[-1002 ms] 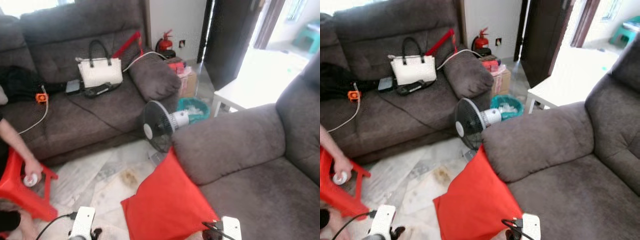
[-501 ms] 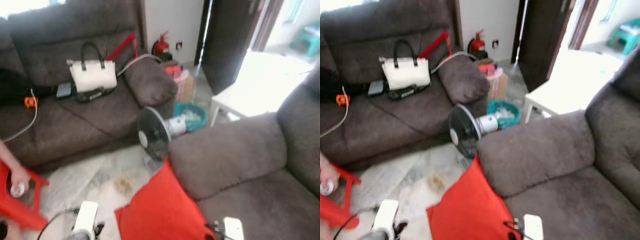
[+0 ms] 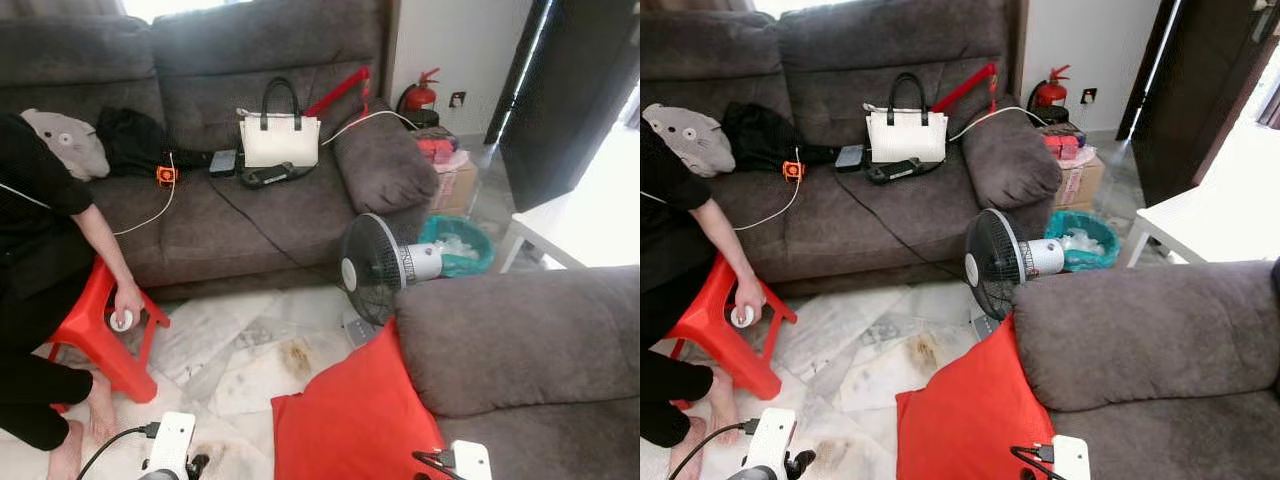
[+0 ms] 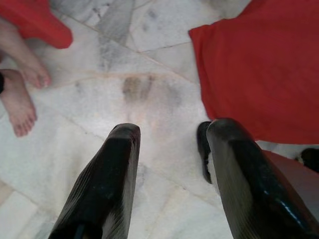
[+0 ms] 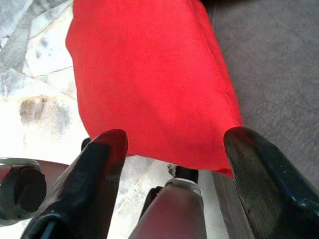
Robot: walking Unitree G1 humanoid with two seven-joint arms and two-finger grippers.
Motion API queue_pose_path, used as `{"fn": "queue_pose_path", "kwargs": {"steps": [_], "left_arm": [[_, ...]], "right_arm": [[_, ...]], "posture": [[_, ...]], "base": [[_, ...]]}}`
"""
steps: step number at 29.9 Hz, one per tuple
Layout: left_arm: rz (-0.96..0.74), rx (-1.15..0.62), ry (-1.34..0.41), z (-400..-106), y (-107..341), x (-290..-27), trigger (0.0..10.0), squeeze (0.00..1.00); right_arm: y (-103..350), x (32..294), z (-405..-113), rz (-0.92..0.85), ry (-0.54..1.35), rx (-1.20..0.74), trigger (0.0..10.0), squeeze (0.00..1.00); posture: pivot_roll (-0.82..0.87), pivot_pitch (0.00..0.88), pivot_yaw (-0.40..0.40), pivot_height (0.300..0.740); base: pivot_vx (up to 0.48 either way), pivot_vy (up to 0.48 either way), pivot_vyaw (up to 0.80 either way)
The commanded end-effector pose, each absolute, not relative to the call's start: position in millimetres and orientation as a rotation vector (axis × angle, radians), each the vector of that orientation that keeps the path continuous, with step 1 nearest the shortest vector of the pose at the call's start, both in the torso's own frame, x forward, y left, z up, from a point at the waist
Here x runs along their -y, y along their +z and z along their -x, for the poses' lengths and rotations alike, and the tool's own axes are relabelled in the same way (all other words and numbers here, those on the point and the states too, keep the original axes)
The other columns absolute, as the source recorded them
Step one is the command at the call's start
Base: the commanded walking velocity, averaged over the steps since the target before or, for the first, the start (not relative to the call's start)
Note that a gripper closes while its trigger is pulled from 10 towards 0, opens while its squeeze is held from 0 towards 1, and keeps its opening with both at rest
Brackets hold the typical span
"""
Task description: Move the pillow to the sofa from floor
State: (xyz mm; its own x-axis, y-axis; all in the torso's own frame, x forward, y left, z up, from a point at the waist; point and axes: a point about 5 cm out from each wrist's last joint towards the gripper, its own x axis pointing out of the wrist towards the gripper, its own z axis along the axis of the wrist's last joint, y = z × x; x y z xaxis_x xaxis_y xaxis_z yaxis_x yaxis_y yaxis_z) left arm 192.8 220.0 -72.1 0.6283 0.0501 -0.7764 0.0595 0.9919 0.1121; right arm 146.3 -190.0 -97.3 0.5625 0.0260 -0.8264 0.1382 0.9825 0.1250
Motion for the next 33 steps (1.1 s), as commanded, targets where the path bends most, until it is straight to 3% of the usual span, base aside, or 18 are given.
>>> {"fn": "queue_pose_path", "kwargs": {"steps": [1, 9, 17, 20, 25, 26, 29, 33], "left_arm": [[-0.147, -0.899, -0.014, -192.0, -72.5, -220.7, 10.0, 0.0], [-0.151, -0.866, -0.012, -193.5, -70.8, -220.9, 10.0, 0.0], [-0.126, -0.708, 0.07, -198.9, -62.4, -222.6, 10.0, 0.0], [-0.139, -0.472, 0.07, -230.3, -31.8, -230.3, 10.0, 0.0], [-0.154, -0.402, 0.1, -236.4, -21.7, -239.7, 10.0, 0.0], [-0.154, -0.286, 0.098, -249.4, -4.9, -238.8, 10.0, 0.0], [-0.165, -0.129, 0.072, -264.9, 20.7, -229.9, 10.0, 0.0], [-0.189, -0.019, 0.036, -270.2, 39.1, -219.6, 10.0, 0.0]], "right_arm": [[-96.8, 190.4, -147.4, -0.199, -0.083, -0.962, 10.0, 0.0], [-94.2, 191.1, -150.6, -0.205, -0.094, -0.91, 10.0, 0.0], [-90.0, 193.6, -154.5, -0.198, -0.111, -0.833, 10.0, 0.0], [-88.2, 195.1, -155.5, -0.222, -0.14, -0.793, 10.0, 0.0], [-86.2, 195.8, -156.2, -0.272, -0.176, -0.743, 10.0, 0.0], [-85.2, 196.1, -156.6, -0.285, -0.188, -0.721, 10.0, 0.0], [-41.2, 201.3, -212.2, -0.241, -0.139, -0.355, 10.0, 0.0], [-23.2, 200.1, -225.8, -0.219, -0.112, -0.23, 10.0, 0.0]], "posture": [[0.08, 0.004, -0.003, 0.74], [0.08, 0.004, -0.002, 0.74], [0.09, 0.001, -0.008, 0.74], [0.09, 0.0, -0.007, 0.74], [0.08, 0.0, -0.004, 0.74], [0.07, 0.0, -0.003, 0.74], [0.07, 0.0, -0.002, 0.74], [0.07, 0.0, -0.003, 0.74]], "base": [[0.0, 0.0, 0.0], [0.0, 0.0, 0.0], [0.0, 0.0, 0.0], [0.0, 0.0, 0.0], [0.0, 0.0, 0.0], [0.0, 0.0, 0.0], [0.0, 0.0, 0.0], [0.0, 0.0, 0.0]]}}
